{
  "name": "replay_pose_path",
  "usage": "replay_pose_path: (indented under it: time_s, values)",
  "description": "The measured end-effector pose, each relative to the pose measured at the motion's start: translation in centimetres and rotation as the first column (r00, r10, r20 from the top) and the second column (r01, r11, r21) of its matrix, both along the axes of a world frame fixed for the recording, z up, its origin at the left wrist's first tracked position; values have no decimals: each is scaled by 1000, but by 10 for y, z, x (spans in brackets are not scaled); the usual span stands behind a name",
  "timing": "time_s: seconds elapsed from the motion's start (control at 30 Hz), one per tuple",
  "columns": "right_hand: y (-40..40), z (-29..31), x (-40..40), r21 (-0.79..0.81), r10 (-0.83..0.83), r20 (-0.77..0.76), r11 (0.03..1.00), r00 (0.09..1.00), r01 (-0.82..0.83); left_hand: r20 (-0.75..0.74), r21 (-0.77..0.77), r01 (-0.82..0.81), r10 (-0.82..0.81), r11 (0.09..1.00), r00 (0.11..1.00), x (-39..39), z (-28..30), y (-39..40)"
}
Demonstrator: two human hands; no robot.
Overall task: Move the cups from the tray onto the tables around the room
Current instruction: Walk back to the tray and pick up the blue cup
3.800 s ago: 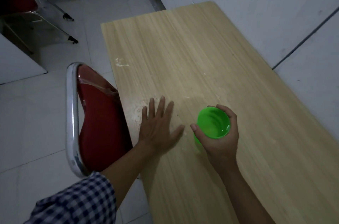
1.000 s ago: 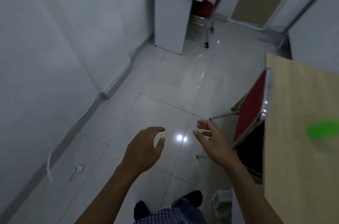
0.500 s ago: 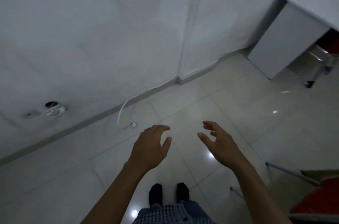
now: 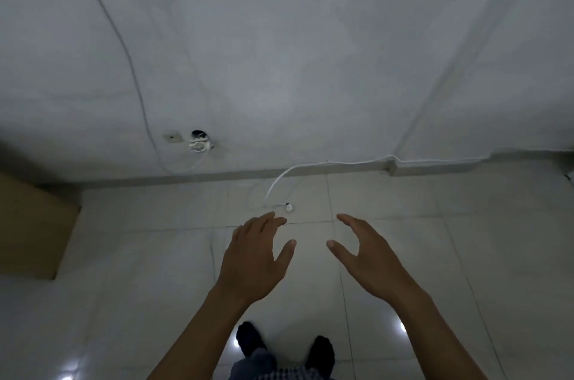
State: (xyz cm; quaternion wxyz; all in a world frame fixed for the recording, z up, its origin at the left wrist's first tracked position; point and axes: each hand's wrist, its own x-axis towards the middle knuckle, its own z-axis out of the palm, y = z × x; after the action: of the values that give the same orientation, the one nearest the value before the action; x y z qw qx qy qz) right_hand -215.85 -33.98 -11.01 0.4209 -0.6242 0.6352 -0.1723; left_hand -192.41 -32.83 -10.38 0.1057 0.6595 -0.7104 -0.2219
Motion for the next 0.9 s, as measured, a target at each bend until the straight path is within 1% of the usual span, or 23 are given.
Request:
replay_pose_path:
  time_s: [0.2, 0.43, 0.57, 0.67, 0.9]
  values:
    - [-17, 4, 45, -22, 201, -24, 979, 979, -201, 30, 10, -187, 187, 982, 982, 40, 3, 24]
    - [-26, 7, 128, -45, 355, -95, 932, 930, -360, -15, -26, -356, 355, 934, 935, 108, 11, 52]
    - [-21, 7, 201, -55, 436, -158, 892, 886, -449, -41, -17, -427, 426, 904, 904, 173, 8, 73]
    - [-11, 11, 264, -63, 500, -170, 854, 849, -516, -64, -30, -483, 481, 875, 874, 228, 6, 90]
    - [-2, 22, 409, -54, 646, -238, 737, 726, -674, -131, -60, -642, 631, 764, 764, 348, -1, 128]
